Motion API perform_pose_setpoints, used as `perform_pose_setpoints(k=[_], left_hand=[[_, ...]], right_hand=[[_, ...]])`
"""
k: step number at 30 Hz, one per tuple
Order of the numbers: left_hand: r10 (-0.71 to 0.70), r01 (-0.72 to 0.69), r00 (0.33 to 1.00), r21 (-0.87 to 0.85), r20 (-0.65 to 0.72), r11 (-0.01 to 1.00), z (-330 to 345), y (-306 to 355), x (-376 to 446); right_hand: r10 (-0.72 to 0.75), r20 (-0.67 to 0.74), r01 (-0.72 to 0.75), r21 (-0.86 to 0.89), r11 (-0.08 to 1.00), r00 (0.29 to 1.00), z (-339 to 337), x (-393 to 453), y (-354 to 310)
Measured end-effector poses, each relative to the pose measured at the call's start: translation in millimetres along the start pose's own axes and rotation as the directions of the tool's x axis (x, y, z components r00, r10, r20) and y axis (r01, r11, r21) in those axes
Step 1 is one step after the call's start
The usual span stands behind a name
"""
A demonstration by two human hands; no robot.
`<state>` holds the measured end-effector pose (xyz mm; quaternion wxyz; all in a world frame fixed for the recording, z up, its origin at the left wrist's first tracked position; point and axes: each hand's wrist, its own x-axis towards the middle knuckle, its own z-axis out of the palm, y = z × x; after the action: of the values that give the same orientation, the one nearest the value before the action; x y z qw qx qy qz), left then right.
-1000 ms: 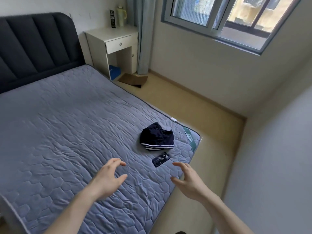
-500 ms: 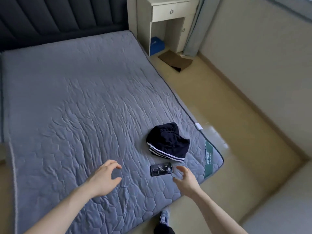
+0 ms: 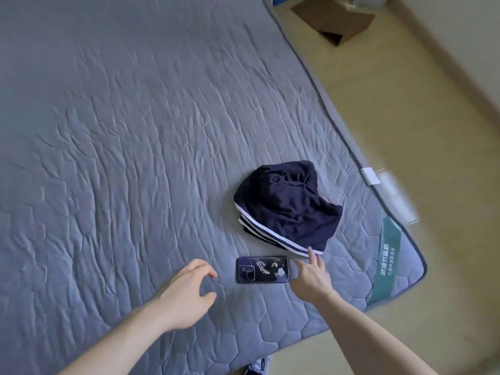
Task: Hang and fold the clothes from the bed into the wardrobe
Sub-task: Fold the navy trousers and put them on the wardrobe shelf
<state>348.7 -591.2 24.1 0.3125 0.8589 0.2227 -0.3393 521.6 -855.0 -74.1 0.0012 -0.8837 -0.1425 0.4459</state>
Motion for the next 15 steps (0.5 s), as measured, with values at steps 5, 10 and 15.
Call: perform_pose_setpoints(k=[5, 10, 15], left_hand=[[-0.047, 0.048, 0.999, -0.028, 0.026, 0.998, 51, -22, 45], [-0.053, 0.056, 0.998, -0.088, 0.036, 0.995, 78, -37, 25], [-0.035, 0.035, 0.999, -0.184, -0.001, 0.982, 60, -26, -29]], right_hand=[[0.047, -0.005, -0.047, -0.106, 0.993, 0.999, 28, 69, 15], [-0.011, -0.26, -0.002, -0.048, 0.999, 0.965, 22, 59, 13], [-0.154, -0.475, 0.285, 0.217, 0.934, 0.867, -39, -18, -21]])
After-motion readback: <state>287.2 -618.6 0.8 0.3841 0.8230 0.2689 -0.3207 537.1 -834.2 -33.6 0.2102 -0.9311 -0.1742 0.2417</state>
